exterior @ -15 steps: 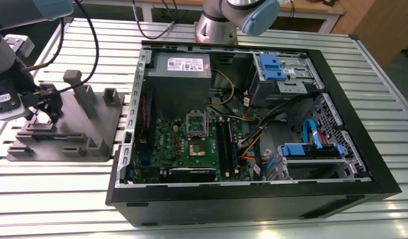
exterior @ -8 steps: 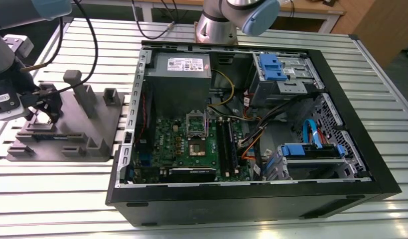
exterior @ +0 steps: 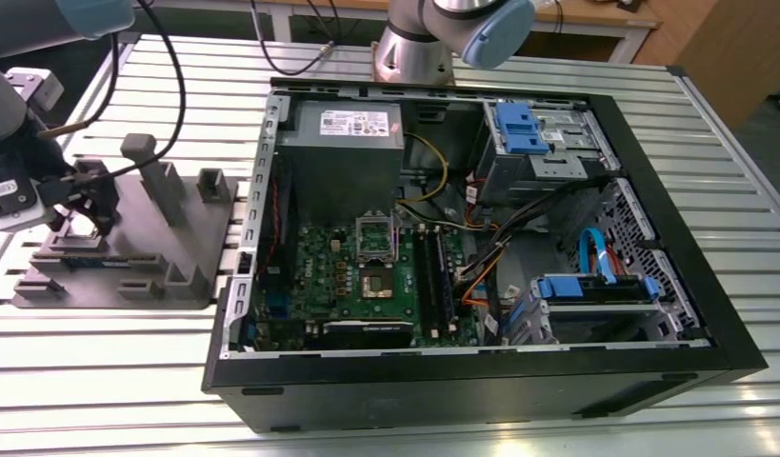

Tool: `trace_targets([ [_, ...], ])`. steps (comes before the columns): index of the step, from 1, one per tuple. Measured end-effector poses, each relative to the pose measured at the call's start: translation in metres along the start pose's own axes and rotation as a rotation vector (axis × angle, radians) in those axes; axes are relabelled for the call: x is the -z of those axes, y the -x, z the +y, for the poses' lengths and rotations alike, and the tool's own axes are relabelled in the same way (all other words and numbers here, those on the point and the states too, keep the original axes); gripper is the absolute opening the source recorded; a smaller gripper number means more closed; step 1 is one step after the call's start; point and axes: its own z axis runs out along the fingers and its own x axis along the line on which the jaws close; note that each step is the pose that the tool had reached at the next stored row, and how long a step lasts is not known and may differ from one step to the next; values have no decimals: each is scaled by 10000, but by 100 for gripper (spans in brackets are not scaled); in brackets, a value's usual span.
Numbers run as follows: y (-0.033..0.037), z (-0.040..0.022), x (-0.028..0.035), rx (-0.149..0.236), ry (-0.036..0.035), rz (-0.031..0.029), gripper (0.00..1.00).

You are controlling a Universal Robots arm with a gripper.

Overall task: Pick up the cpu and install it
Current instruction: 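Pick up the cpu and move it towards the insertion slot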

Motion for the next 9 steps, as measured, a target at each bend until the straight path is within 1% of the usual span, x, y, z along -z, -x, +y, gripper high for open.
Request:
trace_targets([
  [4,-5,-1,-17,0,6,-2,65],
  [9,-11,-2,-35,1,8,-21,65],
])
